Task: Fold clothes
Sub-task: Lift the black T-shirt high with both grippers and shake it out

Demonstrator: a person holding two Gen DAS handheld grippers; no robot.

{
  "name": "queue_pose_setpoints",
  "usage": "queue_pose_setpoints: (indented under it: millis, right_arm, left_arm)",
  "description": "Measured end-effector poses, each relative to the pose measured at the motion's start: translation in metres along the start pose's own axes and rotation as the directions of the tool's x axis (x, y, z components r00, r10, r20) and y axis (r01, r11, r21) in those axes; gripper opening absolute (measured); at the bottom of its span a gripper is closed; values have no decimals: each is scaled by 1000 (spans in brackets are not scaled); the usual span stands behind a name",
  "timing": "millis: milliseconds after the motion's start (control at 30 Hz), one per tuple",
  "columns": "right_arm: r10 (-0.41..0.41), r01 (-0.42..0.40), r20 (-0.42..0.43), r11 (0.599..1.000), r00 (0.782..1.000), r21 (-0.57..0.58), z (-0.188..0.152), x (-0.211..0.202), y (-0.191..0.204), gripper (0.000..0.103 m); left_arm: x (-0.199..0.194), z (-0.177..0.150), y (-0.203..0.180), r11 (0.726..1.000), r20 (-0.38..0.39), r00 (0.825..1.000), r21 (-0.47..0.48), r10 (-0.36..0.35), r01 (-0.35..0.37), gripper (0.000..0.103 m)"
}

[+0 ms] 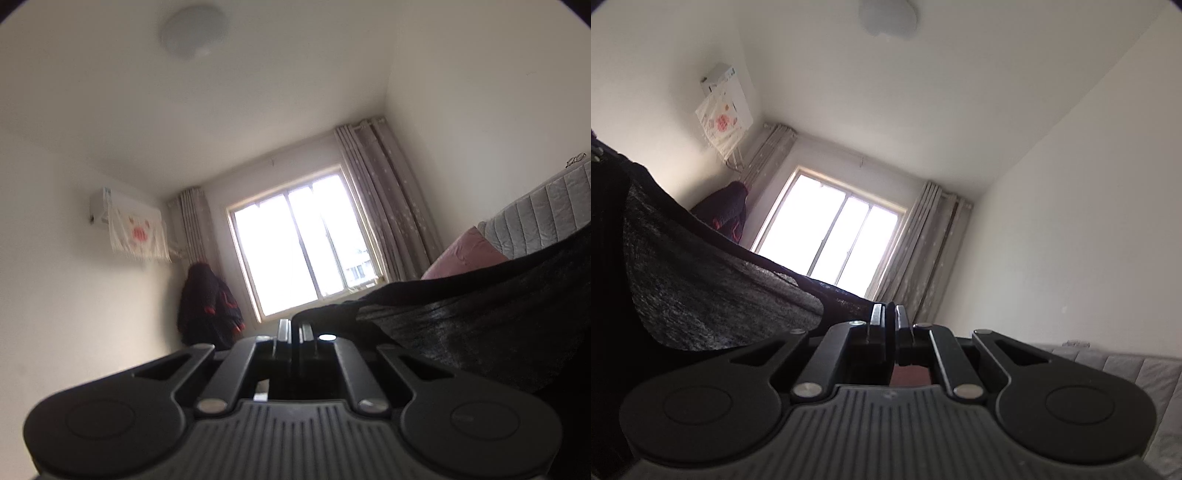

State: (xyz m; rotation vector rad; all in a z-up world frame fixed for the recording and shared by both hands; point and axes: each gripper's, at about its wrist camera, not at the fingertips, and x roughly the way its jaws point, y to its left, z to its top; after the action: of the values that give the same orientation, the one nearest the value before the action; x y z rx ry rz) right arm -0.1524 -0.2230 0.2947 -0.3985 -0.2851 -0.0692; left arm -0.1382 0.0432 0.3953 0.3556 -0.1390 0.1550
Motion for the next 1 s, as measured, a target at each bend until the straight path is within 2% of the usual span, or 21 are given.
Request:
queue_pose_setpoints:
  millis: [200,400,733,1000]
  right_arm:
    - [18,-18,12,999,1000,-36,5,1,0,6]
    - [33,-35,-37,996,999,-77,-17,24,10,6]
    - [4,-21,-162,994,987,-108,-91,111,40,6]
    - [-18,-15,-243,991,970,-131,-136,190,71,6]
  left_arm:
    - [9,5,-7,999,0,1000,52,9,-9,3]
    - [45,-34,-30,997,-70,998,82,2,4,4]
    - [133,-106,-85,991,-181,983,132,-6,30,4]
    - [227,-149,-114,991,-264,964,136,17,20,4]
